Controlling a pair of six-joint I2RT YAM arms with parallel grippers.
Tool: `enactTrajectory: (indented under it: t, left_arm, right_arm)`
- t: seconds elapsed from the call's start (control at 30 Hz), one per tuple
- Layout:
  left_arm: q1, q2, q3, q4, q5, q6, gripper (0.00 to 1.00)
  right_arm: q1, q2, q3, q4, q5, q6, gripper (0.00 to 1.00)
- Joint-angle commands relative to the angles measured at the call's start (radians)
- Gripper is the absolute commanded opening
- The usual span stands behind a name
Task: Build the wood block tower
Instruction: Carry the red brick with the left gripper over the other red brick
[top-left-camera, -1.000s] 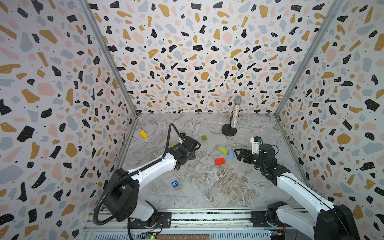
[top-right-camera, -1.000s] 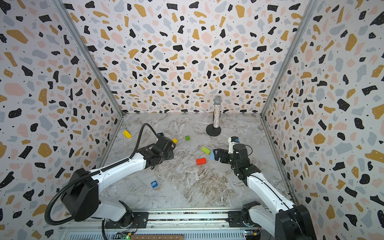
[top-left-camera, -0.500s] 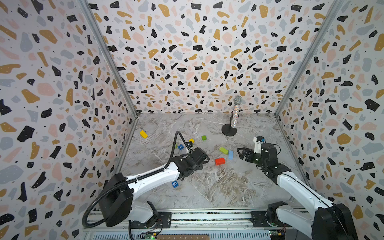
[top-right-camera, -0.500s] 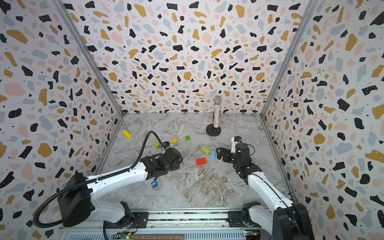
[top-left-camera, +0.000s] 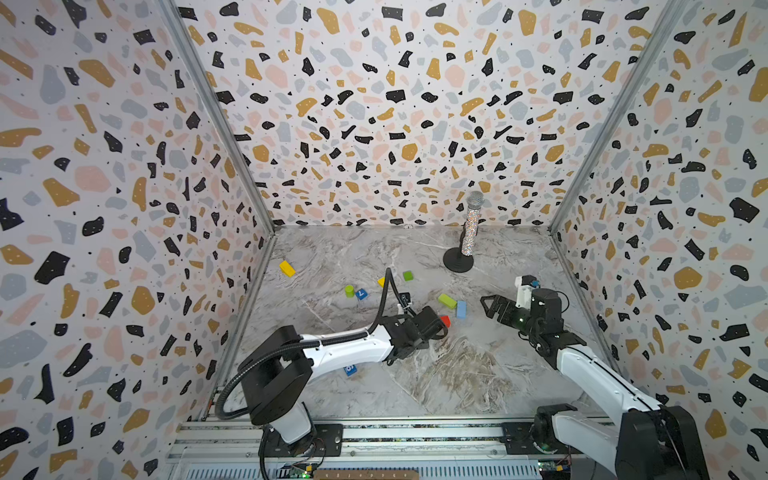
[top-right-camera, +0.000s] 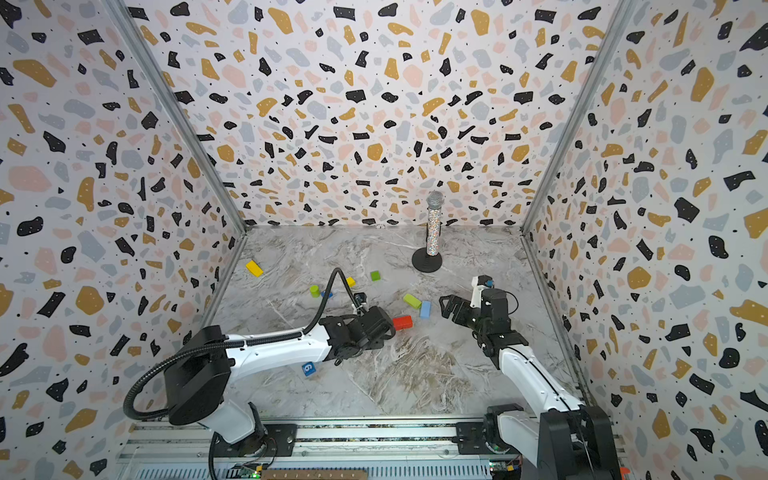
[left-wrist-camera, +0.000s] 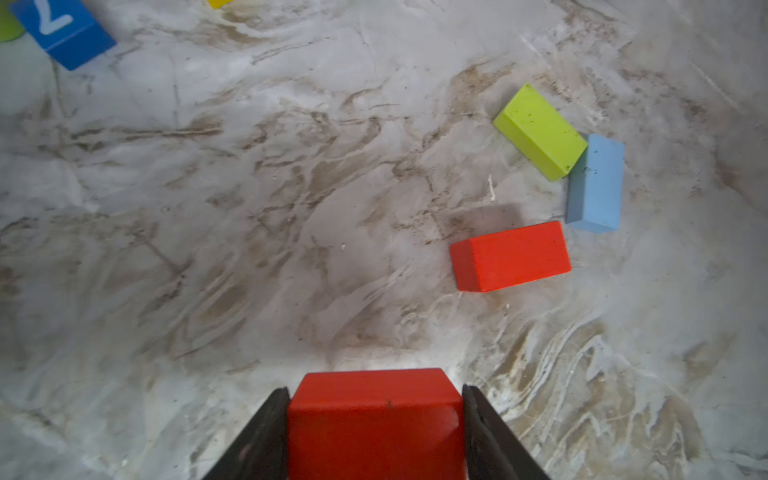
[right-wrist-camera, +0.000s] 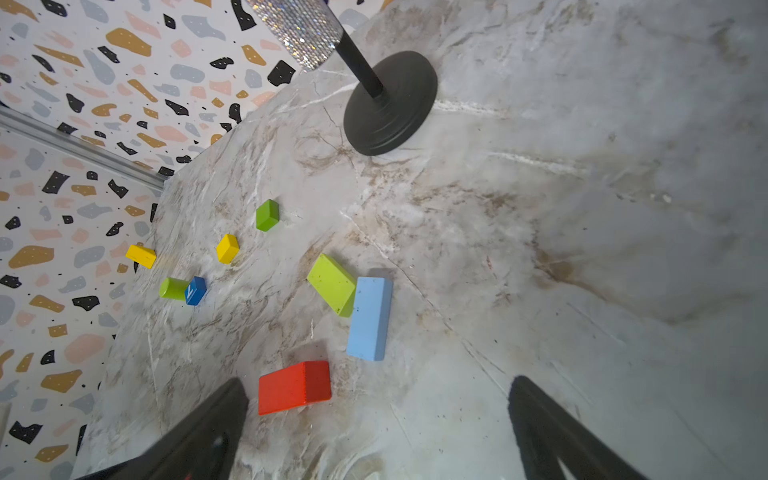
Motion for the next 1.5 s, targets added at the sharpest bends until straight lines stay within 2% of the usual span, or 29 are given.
enactTrajectory:
  t: [0.0, 0.6, 1.13, 1.47]
  left_arm:
    - [-0.014, 0.038, 0.061, 0.025, -0.02, -0.025, 0.44]
    - [-0.065, 0.277, 0.28, -0.024, -0.034, -0.061, 0.44]
    - [-0.065, 0.383, 0.424, -0.08, -0.056, -0.035, 0.45]
    - [-0.055, 0.406, 0.439, -0.092, -0.053, -0.024, 0.45]
  right_arm:
    - [-0.011, 0.001, -0.004, 0.041, -0.058, 0.025, 1.0]
    - [-0.037, -0.006, -0.021, 0.058, -0.087, 0.045, 0.99]
    - [-0.037, -0.033, -0.029, 0.06, -0.082, 0.042, 0.99]
    - [-0.037, -0.035, -0.031, 0.064, -0.089, 0.044, 0.99]
